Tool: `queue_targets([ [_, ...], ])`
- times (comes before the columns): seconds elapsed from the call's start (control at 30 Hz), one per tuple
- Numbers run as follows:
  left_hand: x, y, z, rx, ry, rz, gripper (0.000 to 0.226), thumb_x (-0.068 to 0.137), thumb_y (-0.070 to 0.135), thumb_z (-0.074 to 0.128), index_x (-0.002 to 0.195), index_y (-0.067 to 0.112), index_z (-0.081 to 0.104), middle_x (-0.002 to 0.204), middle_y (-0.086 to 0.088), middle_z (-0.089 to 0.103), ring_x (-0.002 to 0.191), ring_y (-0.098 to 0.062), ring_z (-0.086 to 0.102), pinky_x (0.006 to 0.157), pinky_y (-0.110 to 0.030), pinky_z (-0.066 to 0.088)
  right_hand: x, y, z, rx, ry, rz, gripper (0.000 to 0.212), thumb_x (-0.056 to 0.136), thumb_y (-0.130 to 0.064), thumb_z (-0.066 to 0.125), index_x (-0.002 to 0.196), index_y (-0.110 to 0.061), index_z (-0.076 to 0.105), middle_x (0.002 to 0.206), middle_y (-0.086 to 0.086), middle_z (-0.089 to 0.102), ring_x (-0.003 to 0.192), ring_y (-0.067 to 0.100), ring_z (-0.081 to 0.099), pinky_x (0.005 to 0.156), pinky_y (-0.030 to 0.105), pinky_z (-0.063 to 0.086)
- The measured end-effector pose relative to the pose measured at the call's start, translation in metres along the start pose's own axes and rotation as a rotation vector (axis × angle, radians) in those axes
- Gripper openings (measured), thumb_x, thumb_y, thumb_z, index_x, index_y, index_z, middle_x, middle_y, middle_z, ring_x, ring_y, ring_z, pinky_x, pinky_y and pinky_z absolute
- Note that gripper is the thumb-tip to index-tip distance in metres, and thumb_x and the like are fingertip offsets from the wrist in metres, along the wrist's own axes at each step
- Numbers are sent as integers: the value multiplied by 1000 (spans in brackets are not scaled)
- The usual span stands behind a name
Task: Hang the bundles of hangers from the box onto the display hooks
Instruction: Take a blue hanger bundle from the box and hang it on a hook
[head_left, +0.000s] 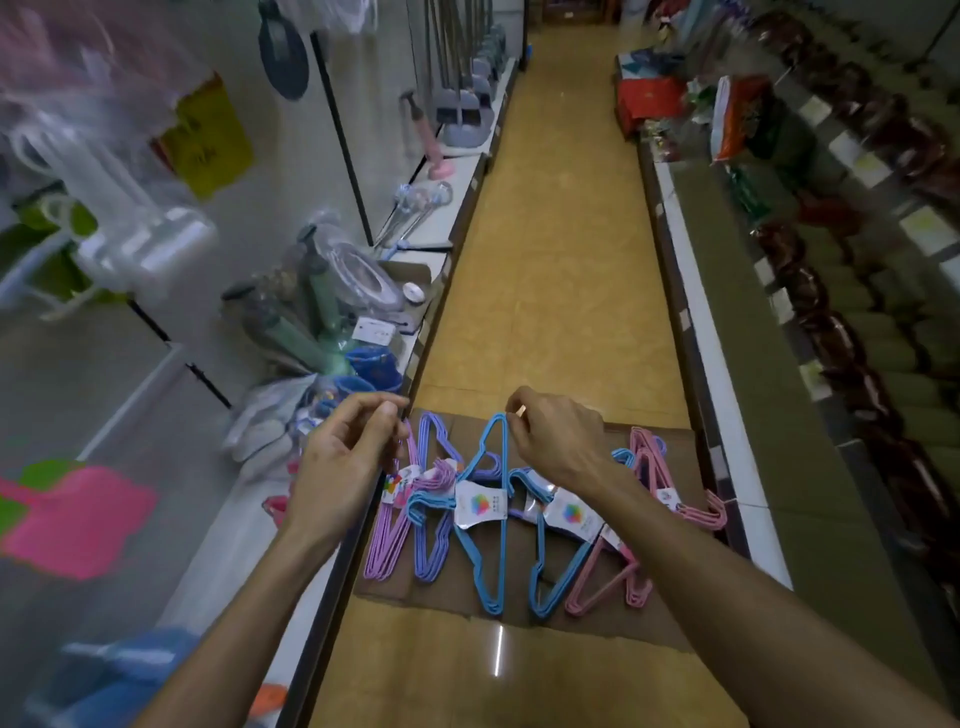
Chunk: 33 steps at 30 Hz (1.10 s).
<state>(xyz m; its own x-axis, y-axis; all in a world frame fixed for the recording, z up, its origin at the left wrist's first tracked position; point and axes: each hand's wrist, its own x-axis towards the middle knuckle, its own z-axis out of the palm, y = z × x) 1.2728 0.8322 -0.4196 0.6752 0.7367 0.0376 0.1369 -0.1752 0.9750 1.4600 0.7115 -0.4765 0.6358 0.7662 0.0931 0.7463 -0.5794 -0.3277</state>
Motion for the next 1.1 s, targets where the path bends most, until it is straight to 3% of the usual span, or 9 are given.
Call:
queue_targets([
  [0.2, 13, -136, 17, 51, 5, -37, 15, 99, 19, 51, 101, 17, 66, 80, -3, 67, 67, -10, 61, 61, -23, 52, 14, 38, 118, -14, -5, -11, 22, 99, -35, 44, 111, -23, 58, 100, 0, 71, 91, 30, 64, 64, 34, 41],
  [0.33, 22, -215, 28, 134, 0, -20, 16, 99, 23, 52, 104, 19, 66, 82, -3, 68, 66, -4, 62, 59, -18, 51, 24, 56, 187, -21, -8, -22, 21, 99, -34, 44, 109, -23, 58, 99, 2, 71, 89, 31, 64, 69, 38, 51],
  [0.7, 66, -395, 46, 227, 18, -13, 16, 99, 26, 51, 107, 22, 65, 89, 1, 68, 72, -6, 64, 66, -22, 53, 62, 85, 333, -77, 16, -125, 20, 97, -31, 41, 108, -24, 56, 98, 2, 70, 91, 34, 63, 71, 39, 47],
  [0.83, 80, -449, 47, 200, 86, -46, 16, 99, 21, 50, 107, 18, 64, 90, 4, 66, 65, 6, 61, 58, -12, 49, 70, 93, 376, -87, 22, -167, 19, 98, -33, 41, 107, -24, 55, 95, 3, 69, 84, 33, 62, 68, 39, 49],
  [1.03, 95, -524, 50, 213, 140, -90, 14, 98, 23, 52, 104, 22, 64, 90, 4, 68, 65, 0, 63, 63, -22, 51, 84, 96, 431, -128, 32, -226, 20, 99, -30, 42, 110, -23, 57, 102, 1, 69, 91, 30, 63, 61, 32, 35],
  [1.1, 99, -546, 52, 214, 151, -100, 13, 97, 21, 54, 97, 27, 65, 88, 4, 69, 72, -9, 66, 66, -27, 52, 90, 96, 451, -98, 31, -258, 20, 97, -29, 43, 107, -20, 58, 100, 4, 69, 91, 32, 64, 65, 35, 45],
])
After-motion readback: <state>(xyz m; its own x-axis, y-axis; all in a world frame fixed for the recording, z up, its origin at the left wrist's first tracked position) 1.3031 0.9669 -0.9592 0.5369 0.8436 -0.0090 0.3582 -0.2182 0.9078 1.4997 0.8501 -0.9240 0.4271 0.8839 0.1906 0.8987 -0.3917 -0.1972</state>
